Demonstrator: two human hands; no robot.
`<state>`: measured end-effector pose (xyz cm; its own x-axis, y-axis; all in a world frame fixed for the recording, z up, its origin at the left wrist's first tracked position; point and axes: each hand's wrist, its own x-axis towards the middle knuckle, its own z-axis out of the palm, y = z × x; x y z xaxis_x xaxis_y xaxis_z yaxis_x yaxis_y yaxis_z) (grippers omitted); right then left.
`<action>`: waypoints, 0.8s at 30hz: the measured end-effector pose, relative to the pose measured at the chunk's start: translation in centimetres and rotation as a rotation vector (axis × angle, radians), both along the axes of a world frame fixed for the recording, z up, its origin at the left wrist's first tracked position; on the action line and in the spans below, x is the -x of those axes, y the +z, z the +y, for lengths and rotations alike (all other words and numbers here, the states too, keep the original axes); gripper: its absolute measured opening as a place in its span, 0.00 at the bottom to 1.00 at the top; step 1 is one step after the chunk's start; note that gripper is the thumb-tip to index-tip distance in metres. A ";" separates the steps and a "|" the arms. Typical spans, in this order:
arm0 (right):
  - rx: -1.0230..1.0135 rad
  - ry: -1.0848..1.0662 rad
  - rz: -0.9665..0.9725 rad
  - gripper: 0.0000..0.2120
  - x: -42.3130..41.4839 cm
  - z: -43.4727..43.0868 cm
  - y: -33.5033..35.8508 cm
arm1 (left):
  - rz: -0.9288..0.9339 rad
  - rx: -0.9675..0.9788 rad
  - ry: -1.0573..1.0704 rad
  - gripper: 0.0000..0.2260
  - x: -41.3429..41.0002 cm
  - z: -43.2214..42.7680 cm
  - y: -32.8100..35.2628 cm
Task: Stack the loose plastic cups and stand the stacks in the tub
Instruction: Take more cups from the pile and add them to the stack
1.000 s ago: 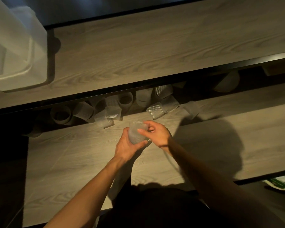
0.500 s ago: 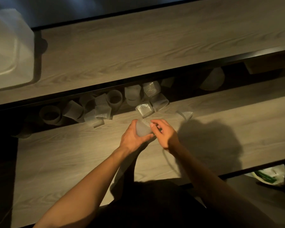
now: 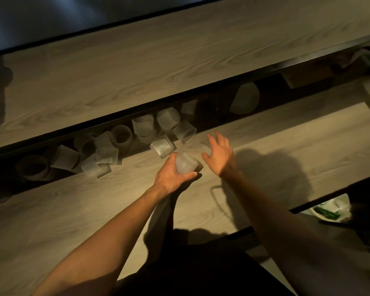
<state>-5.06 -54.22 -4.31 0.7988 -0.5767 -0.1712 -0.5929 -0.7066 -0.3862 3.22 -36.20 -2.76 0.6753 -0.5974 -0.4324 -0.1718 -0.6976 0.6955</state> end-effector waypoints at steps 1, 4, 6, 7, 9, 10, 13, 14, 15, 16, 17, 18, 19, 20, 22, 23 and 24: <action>-0.025 0.005 0.053 0.32 -0.4 -0.4 -0.2 | 0.004 -0.002 0.000 0.38 0.0 -0.1 -0.1; -0.089 -0.020 0.086 0.27 -1.3 -0.6 -0.5 | 0.005 -0.012 0.002 0.40 -0.3 0.4 -0.3; -0.138 -0.109 -0.014 0.20 -1.5 0.1 0.1 | 0.001 -0.030 0.012 0.42 -1.0 1.3 -0.5; -0.183 -0.156 -0.065 0.16 -1.6 0.6 0.7 | -0.004 -0.042 0.023 0.42 -1.3 1.8 -0.6; -0.347 -0.222 -0.141 0.13 -1.6 2.0 1.8 | -0.013 -0.066 0.042 0.42 -1.9 2.8 -0.5; -0.493 -0.250 -0.172 0.12 -1.8 2.8 2.4 | -0.019 -0.070 0.050 0.42 -2.1 3.2 -0.5; -0.924 -0.279 -0.167 0.10 -2.9 5.3 3.4 | -0.032 -0.010 0.037 0.40 -2.5 4.4 0.1; -0.952 -0.244 -0.137 0.10 -3.3 6.0 3.5 | -0.041 0.014 0.021 0.39 -2.6 4.8 0.3; -0.962 -0.208 -0.110 0.11 -3.6 6.5 3.7 | -0.049 0.030 0.013 0.39 -2.6 5.1 0.4; -0.961 -0.174 -0.089 0.11 -4.1 7.0 3.6 | -0.054 0.041 0.022 0.38 -2.7 5.6 0.5; -0.958 -0.136 -0.074 0.12 -4.4 7.4 3.5 | -0.057 0.052 0.045 0.38 -2.7 6.1 0.6; -0.927 -0.078 -0.048 0.13 -4.8 7.7 3.4 | -0.056 0.065 0.074 0.37 -2.8 6.6 0.6; -0.876 0.002 -0.009 0.14 -5.0 8.0 3.3 | -0.055 0.078 0.097 0.37 -2.7 7.1 0.6; -0.824 0.090 0.041 0.15 -5.3 8.3 3.1 | -0.055 0.088 0.113 0.37 -2.8 7.5 0.6; -0.760 0.192 0.097 0.17 -5.7 8.8 2.7 | -0.048 0.100 0.134 0.37 -2.8 8.3 0.6; -0.702 0.213 0.079 0.16 -5.9 9.1 2.7 | -0.040 0.100 0.149 0.37 -2.9 8.7 0.5; -0.616 0.210 0.017 0.15 -6.3 9.3 2.7 | -0.034 0.096 0.167 0.36 -2.9 9.1 0.3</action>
<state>1.26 -44.92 -1.65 0.8781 -0.2012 -0.4342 -0.4761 -0.4600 -0.7495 6.16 -27.15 -2.41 0.7820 -0.5132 -0.3537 -0.0839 -0.6490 0.7561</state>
